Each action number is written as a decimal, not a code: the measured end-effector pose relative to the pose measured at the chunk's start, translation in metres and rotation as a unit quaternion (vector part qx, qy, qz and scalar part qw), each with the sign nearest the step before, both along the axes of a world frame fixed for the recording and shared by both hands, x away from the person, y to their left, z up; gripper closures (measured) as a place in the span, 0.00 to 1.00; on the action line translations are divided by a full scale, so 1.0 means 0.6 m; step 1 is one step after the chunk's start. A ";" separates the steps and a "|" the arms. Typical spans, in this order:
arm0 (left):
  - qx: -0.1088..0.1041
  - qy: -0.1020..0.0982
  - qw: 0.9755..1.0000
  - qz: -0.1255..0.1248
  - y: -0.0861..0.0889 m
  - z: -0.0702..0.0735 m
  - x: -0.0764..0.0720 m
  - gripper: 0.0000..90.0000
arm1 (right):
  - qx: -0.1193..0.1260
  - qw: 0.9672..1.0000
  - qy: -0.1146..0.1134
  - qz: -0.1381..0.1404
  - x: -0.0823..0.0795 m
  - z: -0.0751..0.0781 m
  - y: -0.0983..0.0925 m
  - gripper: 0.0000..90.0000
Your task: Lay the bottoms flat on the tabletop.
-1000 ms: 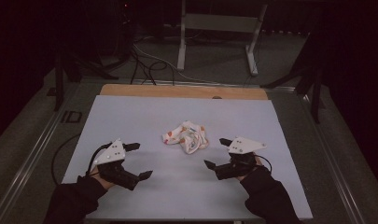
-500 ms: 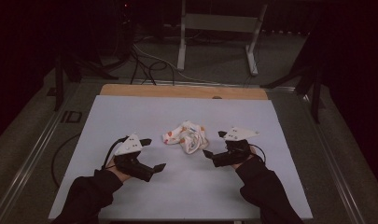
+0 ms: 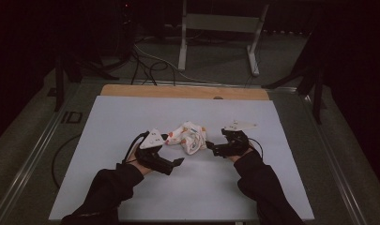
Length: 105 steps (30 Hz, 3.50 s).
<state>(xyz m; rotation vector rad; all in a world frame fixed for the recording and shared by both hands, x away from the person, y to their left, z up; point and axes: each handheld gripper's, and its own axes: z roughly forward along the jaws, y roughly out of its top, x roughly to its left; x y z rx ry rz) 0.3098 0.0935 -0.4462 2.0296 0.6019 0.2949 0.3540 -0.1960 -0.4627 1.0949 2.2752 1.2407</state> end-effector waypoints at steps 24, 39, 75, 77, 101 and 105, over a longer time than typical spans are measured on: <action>0.091 -0.014 0.996 0.017 -0.123 -0.082 0.057 0.62 | -0.025 0.997 0.052 -0.050 0.047 -0.073 0.024 0.59; 0.117 0.032 0.991 0.051 -0.125 -0.105 0.089 0.90 | -0.061 0.994 0.080 -0.030 0.051 -0.094 0.035 0.94; 0.133 0.023 0.985 0.111 0.075 -0.054 0.001 0.94 | -0.067 0.997 0.033 0.000 -0.034 -0.034 -0.028 0.99; 0.135 0.030 0.984 0.111 0.086 -0.059 -0.017 0.94 | -0.060 0.997 0.040 0.000 -0.043 -0.036 -0.033 0.99; 0.127 0.084 0.988 0.035 0.081 -0.086 -0.138 0.93 | -0.083 0.994 0.060 0.035 -0.144 -0.061 -0.052 0.98; 0.126 0.093 0.987 0.023 0.075 -0.088 -0.146 0.93 | -0.084 0.994 0.065 0.028 -0.146 -0.068 -0.063 0.98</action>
